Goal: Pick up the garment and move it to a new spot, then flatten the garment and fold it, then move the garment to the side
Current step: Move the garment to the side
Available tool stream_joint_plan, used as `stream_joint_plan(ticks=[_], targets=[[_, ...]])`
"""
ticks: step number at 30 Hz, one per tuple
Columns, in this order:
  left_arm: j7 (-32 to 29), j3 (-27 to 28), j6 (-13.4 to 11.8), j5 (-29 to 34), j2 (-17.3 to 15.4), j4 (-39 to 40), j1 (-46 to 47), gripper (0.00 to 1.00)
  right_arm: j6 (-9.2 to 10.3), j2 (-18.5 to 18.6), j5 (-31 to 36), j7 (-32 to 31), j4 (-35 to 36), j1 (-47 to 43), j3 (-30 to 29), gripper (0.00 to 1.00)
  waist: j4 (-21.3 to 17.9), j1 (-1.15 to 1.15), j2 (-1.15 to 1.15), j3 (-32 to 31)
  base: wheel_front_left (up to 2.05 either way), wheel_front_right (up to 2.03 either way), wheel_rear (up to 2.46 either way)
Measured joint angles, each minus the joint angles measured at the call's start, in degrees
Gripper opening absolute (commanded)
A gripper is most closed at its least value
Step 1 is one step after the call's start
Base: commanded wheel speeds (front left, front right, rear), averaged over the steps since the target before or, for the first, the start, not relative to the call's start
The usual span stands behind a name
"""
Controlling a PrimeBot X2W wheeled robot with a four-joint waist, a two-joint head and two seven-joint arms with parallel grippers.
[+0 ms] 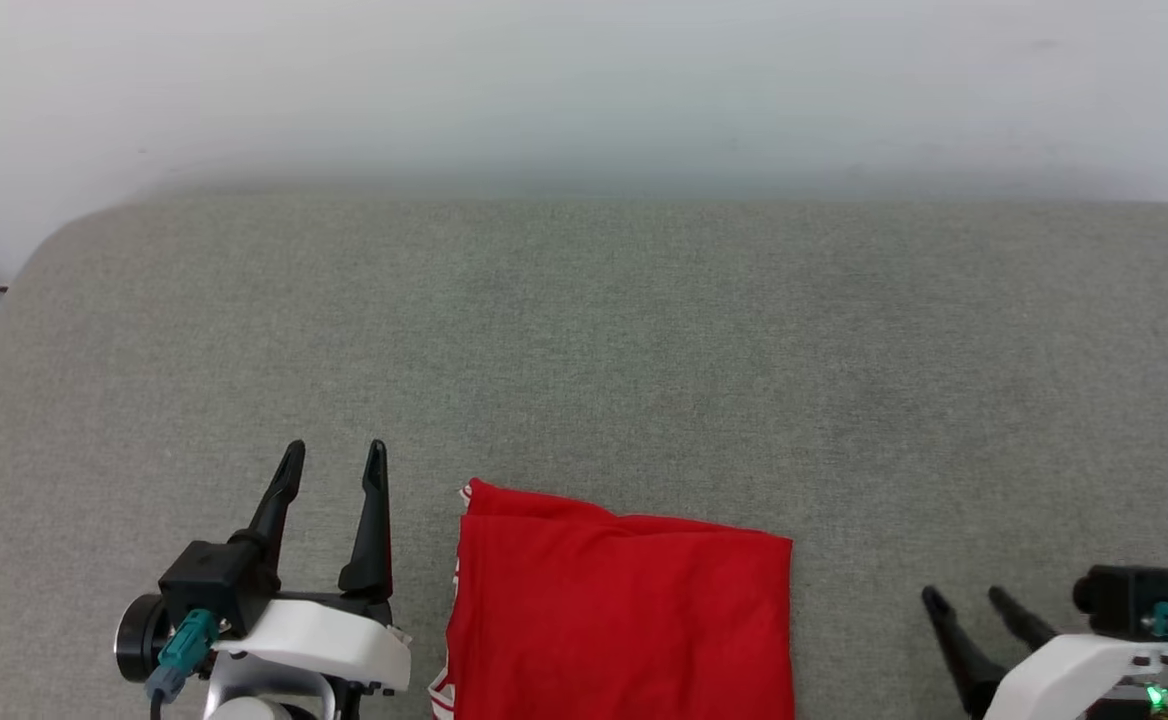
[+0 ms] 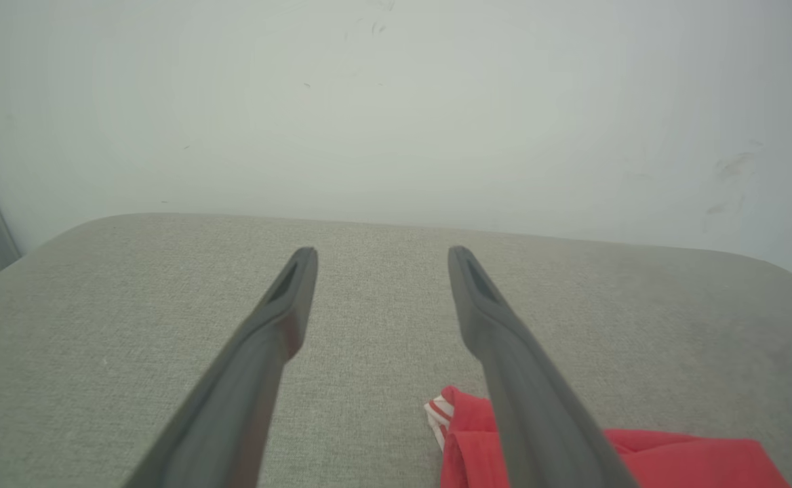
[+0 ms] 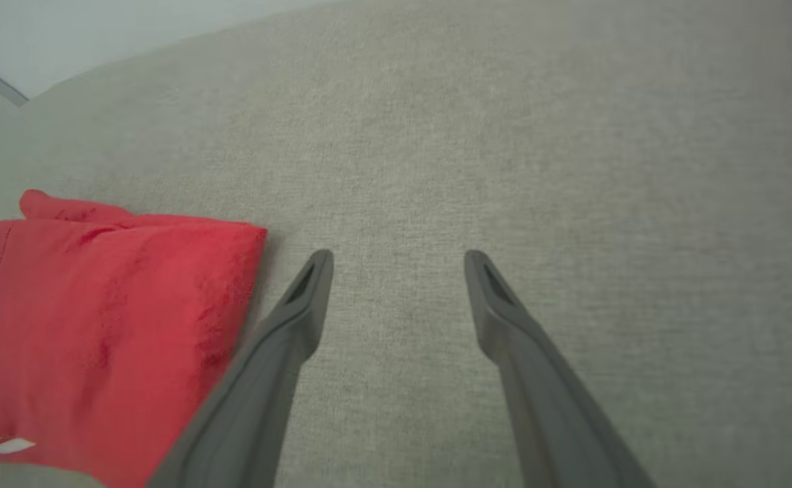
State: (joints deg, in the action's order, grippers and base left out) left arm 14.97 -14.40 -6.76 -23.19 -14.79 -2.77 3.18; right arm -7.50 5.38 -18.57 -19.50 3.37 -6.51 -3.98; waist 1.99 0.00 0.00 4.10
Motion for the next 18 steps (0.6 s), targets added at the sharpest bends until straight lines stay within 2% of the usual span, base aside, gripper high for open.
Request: stream_joint_plan(ticks=[6,13,18], targets=[[0.0,0.8,1.8,1.6,2.3,0.2,1.8,1.0,0.0,2.9,-10.2,-8.8,-4.9,1.0,6.4,1.0,2.0,0.0,0.0,3.0,0.0,0.0,0.0],[0.1,2.4,4.1,3.4,4.6,0.0,3.1,1.0,0.0,5.0,-22.6,-11.3,-7.3,5.0,14.6,1.0,4.5,0.0,0.0,6.5,0.0,0.0,0.0],[0.1,3.8,5.6,4.5,5.9,-0.7,4.1,1.0,-0.07,6.0,-26.9,-12.3,-11.1,7.4,17.1,1.0,5.9,0.0,0.0,8.6,0.0,0.0,0.0]])
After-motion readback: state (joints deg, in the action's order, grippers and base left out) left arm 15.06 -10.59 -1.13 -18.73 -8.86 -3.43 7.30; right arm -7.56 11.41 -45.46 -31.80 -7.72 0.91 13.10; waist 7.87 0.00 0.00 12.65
